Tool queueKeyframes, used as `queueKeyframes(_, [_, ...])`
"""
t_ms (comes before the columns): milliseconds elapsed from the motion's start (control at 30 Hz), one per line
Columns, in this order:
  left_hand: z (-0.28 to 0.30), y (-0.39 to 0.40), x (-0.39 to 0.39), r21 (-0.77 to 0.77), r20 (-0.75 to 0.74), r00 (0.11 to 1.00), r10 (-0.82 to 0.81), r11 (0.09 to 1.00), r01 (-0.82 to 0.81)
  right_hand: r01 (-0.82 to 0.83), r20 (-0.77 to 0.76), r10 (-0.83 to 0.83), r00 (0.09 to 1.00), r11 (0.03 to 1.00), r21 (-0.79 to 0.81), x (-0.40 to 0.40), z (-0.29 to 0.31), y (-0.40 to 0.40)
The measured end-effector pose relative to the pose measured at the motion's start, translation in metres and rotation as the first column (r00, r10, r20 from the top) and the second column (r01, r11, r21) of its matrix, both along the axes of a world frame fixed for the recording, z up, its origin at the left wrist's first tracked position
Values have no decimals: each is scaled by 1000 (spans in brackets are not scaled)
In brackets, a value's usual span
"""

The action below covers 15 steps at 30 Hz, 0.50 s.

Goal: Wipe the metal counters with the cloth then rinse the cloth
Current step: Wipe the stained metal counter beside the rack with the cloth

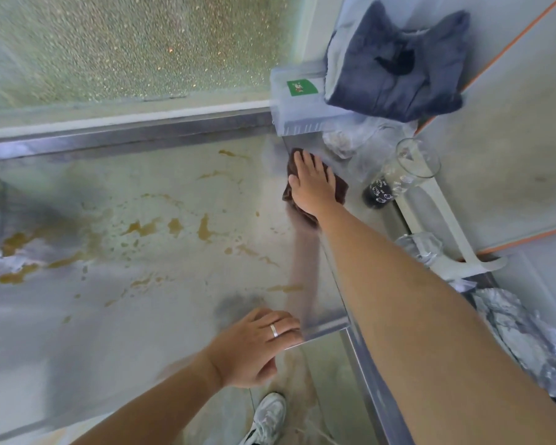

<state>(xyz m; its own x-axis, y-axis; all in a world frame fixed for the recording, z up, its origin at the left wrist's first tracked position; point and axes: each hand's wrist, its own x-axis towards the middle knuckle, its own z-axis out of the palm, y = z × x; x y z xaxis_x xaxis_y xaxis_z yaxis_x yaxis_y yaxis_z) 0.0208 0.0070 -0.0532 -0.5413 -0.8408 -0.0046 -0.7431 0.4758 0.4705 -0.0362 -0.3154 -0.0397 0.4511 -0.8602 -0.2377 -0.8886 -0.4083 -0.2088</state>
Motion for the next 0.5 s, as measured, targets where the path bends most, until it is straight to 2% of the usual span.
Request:
queueKeyframes(67, [1, -2, 1, 3, 16, 1000, 1, 1000, -1, -11, -34, 11, 999, 1000, -5, 4, -2, -2])
queueKeyframes(133, [5, -2, 2, 27, 51, 999, -4, 1000, 3, -8, -17, 8, 1000, 1000, -13, -15, -1, 28])
queueKeyframes(233, [16, -2, 0, 63, 129, 991, -37, 998, 29, 44, 10, -43, 999, 998, -47, -70, -1, 112])
queueKeyframes(367, [31, -9, -15, 15, 193, 979, -61, 998, 59, 120, 30, -118, 993, 990, -68, -134, 5, 207])
queueKeyframes(500, [28, -16, -25, -32, 169, 984, -57, 998, 63, 157, 19, -156, 988, 985, -75, -141, 4, 212])
